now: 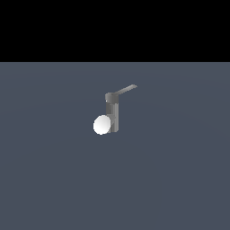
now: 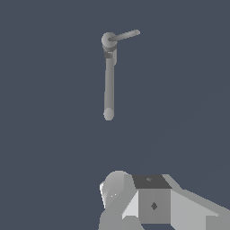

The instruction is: Turn on the faucet by rotating a designated handle.

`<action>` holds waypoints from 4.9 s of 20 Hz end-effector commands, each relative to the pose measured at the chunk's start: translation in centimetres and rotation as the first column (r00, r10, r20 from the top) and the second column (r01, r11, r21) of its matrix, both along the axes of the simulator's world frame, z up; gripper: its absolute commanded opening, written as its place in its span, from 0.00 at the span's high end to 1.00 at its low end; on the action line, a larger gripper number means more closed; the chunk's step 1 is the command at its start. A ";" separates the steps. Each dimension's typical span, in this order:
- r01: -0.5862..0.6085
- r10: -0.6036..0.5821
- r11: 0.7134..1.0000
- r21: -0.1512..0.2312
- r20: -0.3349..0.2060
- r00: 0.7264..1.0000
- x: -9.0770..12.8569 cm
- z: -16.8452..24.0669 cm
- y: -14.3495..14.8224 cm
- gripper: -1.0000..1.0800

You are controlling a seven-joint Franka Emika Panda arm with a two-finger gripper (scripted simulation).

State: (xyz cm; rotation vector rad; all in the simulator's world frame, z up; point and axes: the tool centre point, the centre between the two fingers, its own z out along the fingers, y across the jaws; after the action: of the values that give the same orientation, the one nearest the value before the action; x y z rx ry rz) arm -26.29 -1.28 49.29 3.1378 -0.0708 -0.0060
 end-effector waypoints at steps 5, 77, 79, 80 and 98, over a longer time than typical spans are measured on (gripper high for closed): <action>0.016 -0.016 1.000 0.001 -0.004 1.000 0.2 -0.1 -0.6 1.00; 0.999 -0.999 0.051 0.000 -0.015 0.051 33.6 -30.2 -5.7 1.00; 0.999 -0.999 0.034 0.001 -0.006 0.034 33.9 -30.6 -5.8 1.00; 1.000 -1.000 0.028 0.002 -0.002 0.028 34.0 -30.8 -5.8 1.00; 1.000 -1.000 0.018 0.002 0.003 0.018 31.4 -31.1 -6.0 1.00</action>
State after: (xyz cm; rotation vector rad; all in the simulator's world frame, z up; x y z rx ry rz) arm 5.81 -7.20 18.28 2.1958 -2.2525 0.0061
